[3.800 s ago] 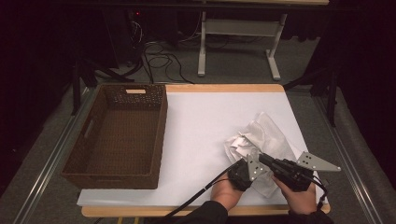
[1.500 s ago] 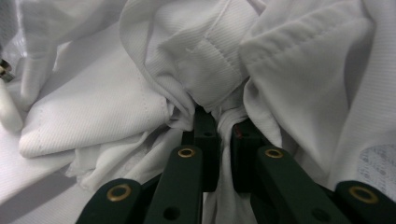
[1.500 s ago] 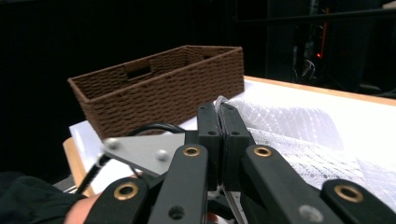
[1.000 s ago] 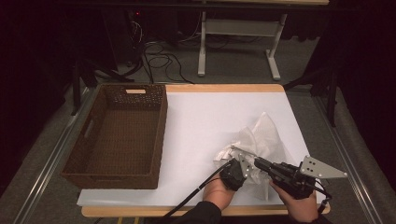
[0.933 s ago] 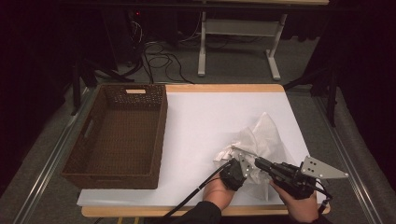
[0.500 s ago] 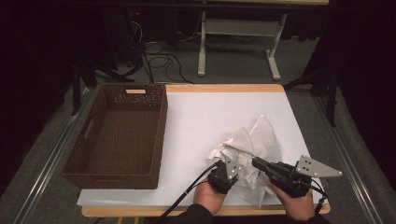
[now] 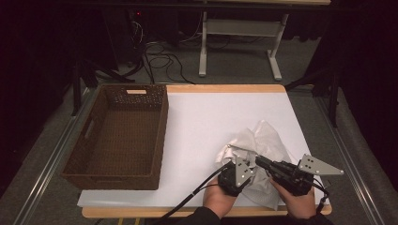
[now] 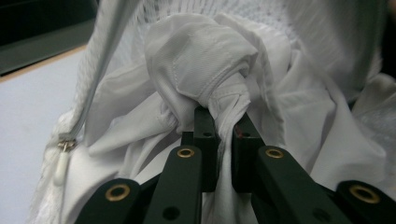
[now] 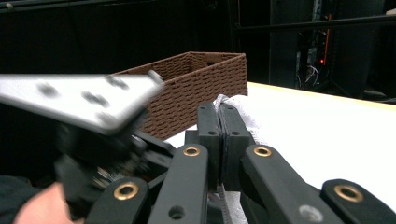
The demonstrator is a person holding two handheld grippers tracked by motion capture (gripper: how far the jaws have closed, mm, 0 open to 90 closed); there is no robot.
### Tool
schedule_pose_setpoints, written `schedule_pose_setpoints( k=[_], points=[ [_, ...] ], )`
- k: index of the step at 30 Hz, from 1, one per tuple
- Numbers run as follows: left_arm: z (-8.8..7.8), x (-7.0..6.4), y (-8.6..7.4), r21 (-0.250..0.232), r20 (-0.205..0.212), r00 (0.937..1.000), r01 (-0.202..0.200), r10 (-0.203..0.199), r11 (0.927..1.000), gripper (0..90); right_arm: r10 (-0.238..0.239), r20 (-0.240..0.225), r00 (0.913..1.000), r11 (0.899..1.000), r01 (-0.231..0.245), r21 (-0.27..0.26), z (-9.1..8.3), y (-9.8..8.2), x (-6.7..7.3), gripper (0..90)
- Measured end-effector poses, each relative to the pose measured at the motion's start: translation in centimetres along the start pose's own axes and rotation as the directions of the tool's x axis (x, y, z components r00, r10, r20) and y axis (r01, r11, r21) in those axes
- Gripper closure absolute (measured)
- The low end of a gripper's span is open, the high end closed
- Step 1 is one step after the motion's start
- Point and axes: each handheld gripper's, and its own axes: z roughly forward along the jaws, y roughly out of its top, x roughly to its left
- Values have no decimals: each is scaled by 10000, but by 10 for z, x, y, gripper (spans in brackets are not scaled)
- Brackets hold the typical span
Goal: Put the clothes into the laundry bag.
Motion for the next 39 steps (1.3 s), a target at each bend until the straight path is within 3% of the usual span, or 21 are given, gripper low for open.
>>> schedule_pose_setpoints(
  k=[4, 6, 9, 14, 19, 23, 25, 28, 32, 34, 35, 36, 39],
  points=[
    [21, -2, -7, 153, -164, 9998, 86, -83, 9998, 816, 133, 34, 9999, 9999, -133, -25, -3, 0, -2, 900],
    [21, -1, -8, -34, -17, 9998, 206, -206, 9998, 737, 97, 62, 9999, 9999, -97, -62, -3, 0, -2, 900],
    [13, 1, -8, -86, -5, 9996, 275, -275, 9996, 577, 100, 149, 9998, 9999, -99, -55, -5, -1, -5, 900],
    [-9, 14, -12, -77, 204, 9970, 750, -749, 9972, 348, 122, 346, 9993, 9999, -123, 15, -4, -2, -7, 900],
    [-31, 22, -16, -65, 429, 9956, 836, -833, 9965, 290, 65, 403, 9992, 10000, -66, 38, -3, -3, -7, 900],
    [-36, 21, -31, 468, 444, 9971, 605, -626, 9971, 231, 96, 482, 9988, 9999, -98, 40, -5, -2, -7, 900],
    [-30, 18, -38, 955, 630, 9954, 658, -720, 9933, 192, 97, 460, 9989, 9999, -98, 31, -5, -2, -7, 900],
    [-17, 10, -41, 1549, 980, 9938, 375, -532, 9872, 173, 54, 444, 9990, 10000, -56, 41, -4, -2, -6, 900],
    [0, -5, -38, 1950, 1146, 9933, -59, -168, 9808, 171, 71, 357, 9993, 10000, -73, 52, -3, -2, -6, 900],
    [6, -12, -36, 2050, 856, 9962, -340, 167, 9782, 206, 45, 343, 9994, 10000, -46, 52, -2, -3, -5, 900],
    [8, -14, -35, 2098, 510, 9980, -469, 370, 9766, 282, 25, 345, 9994, 10000, -28, 74, -2, -3, -5, 900],
    [9, -14, -35, 2062, 416, 9985, -424, 346, 9776, 396, 46, 326, 9995, 9999, -50, 99, -2, -3, -4, 900],
    [8, -11, -33, 1815, 521, 9985, -253, 160, 9831, 664, 51, 290, 9996, 9999, -54, 105, -1, -3, -3, 900]
  ],
)
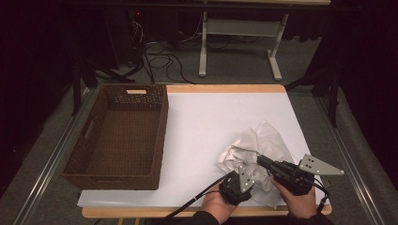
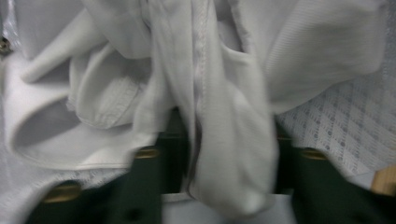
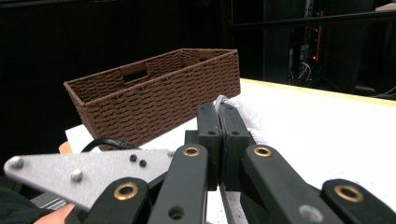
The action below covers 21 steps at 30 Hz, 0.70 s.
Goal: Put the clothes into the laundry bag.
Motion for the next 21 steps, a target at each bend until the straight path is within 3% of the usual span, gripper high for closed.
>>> schedule_pose_setpoints(
  k=[2, 3, 6, 8, 15, 17, 21],
  points=[
    [-5, 1, 1, -180, 26, 10000, 33, -32, 9998, 786, -1, -32, 10000, 10000, 1, -10, 0, 0, 0, 900],
    [-9, 3, 1, -343, 38, 10000, 92, -91, 9994, 800, -1, -47, 10000, 10000, 1, -13, 0, 0, 0, 900],
    [-25, 13, 2, -927, -81, 9983, 561, -571, 9941, 814, -6, -60, 10000, 10000, 6, 32, 1, 0, 0, 900],
    [-41, 23, 6, -1479, -179, 9957, 877, -914, 9851, 817, -21, -54, 10000, 10000, 21, 23, 1, 0, 0, 900],
    [-76, 31, 11, -2397, -637, 9925, 865, -1046, 9670, 823, -50, -156, 9999, 10000, 50, 39, 6, -1, 5, 900],
    [-80, 28, 11, -2457, -743, 9931, 701, -909, 9668, 822, -27, -168, 9999, 10000, 28, 87, 8, -1, 5, 900],
    [-66, 21, 13, -2093, -759, 9964, 221, -387, 9776, 821, 9, -154, 9999, 9998, -6, 192, 11, -3, 5, 900]
  ],
)
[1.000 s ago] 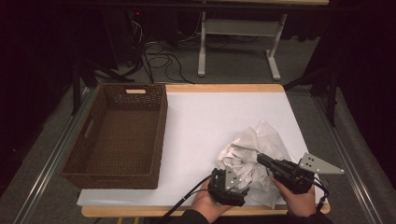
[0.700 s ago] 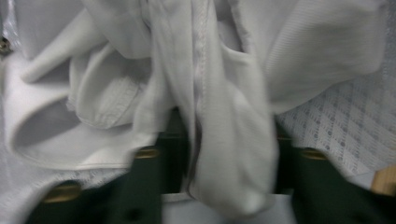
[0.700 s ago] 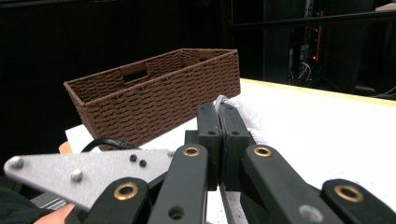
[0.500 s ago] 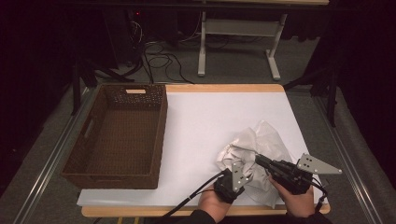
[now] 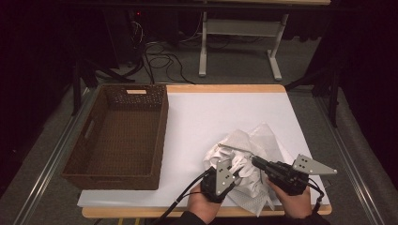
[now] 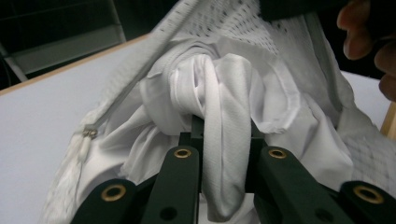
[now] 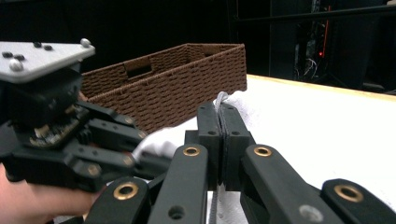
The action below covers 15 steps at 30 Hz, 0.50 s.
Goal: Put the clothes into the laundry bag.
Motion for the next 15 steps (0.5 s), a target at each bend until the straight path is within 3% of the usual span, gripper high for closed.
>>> schedule_pose_setpoints(
  k=[7, 15],
  points=[
    [46, -12, -5, 552, 340, 9990, -304, 286, 9980, 818, 34, -36, 10000, 10000, -34, 54, 0, -3, -1, 900],
    [72, -16, -7, 812, 462, 9986, -278, 241, 9963, 818, 246, 36, 9997, 9996, -246, -104, -6, -3, -4, 900]
  ],
)
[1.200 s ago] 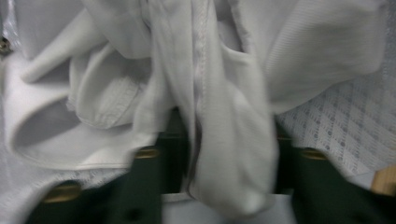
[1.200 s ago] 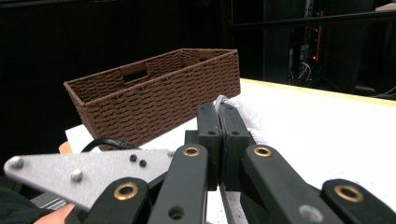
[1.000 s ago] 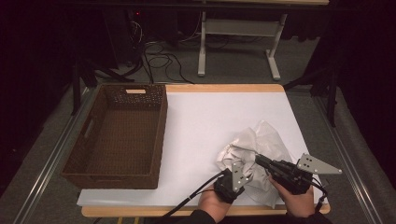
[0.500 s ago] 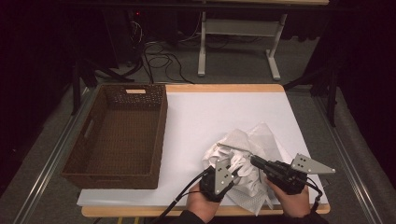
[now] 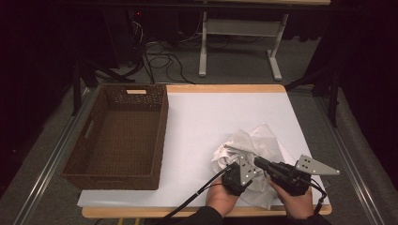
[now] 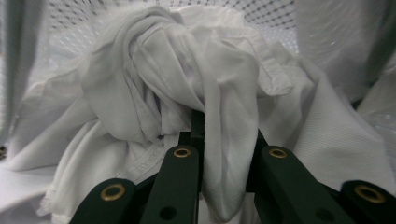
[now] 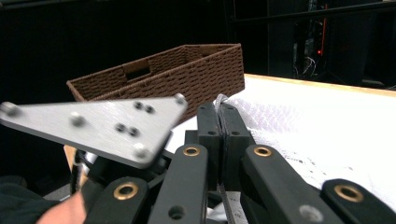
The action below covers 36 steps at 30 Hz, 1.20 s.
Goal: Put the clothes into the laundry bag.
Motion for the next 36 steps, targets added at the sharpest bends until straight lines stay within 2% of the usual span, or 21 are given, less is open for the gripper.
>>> schedule_pose_setpoints(
  k=[6, 12, 19, 22, 24, 27, 29, 32, 36],
  points=[
    [19, 1, -4, 569, -47, 10000, 17, -15, 9984, 818, 57, 16, 10000, 9998, -56, -196, -5, 3, 0, 900],
    [25, 0, -4, 1056, -224, 9997, -105, 130, 9944, 819, -29, -108, 9999, 9980, 22, -634, -12, 12, 3, 900],
    [26, -2, -4, 1191, -460, 9985, -238, 295, 9926, 819, -265, -462, 9986, 9956, 222, -914, -16, 20, 14, 900],
    [26, -2, -4, 1174, -425, 9985, -289, 340, 9927, 818, -350, -558, 9978, 9950, 296, -954, -17, 22, 17, 900],
    [25, -1, -4, 1131, -411, 9988, -219, 267, 9933, 815, -347, -519, 9981, 9949, 296, -959, -16, 21, 16, 900],
    [18, 1, -4, 781, -175, 9998, 21, -8, 9969, 767, -253, -373, 9990, 9959, 219, -881, -16, 19, 11, 900],
    [9, 4, -2, 381, -19, 9999, 146, -145, 9992, 664, -198, -304, 9993, 9962, 171, -855, -16, 17, 8, 900],
    [-8, 7, 2, -41, 102, 9985, 537, -536, 9986, 481, -169, -248, 9995, 9964, 147, -832, -16, 16, 5, 900],
    [-37, 12, 6, -744, 409, 9965, 763, -734, 9943, 377, -227, -159, 9996, 9969, 215, -759, -15, 16, 6, 900]
  ],
)
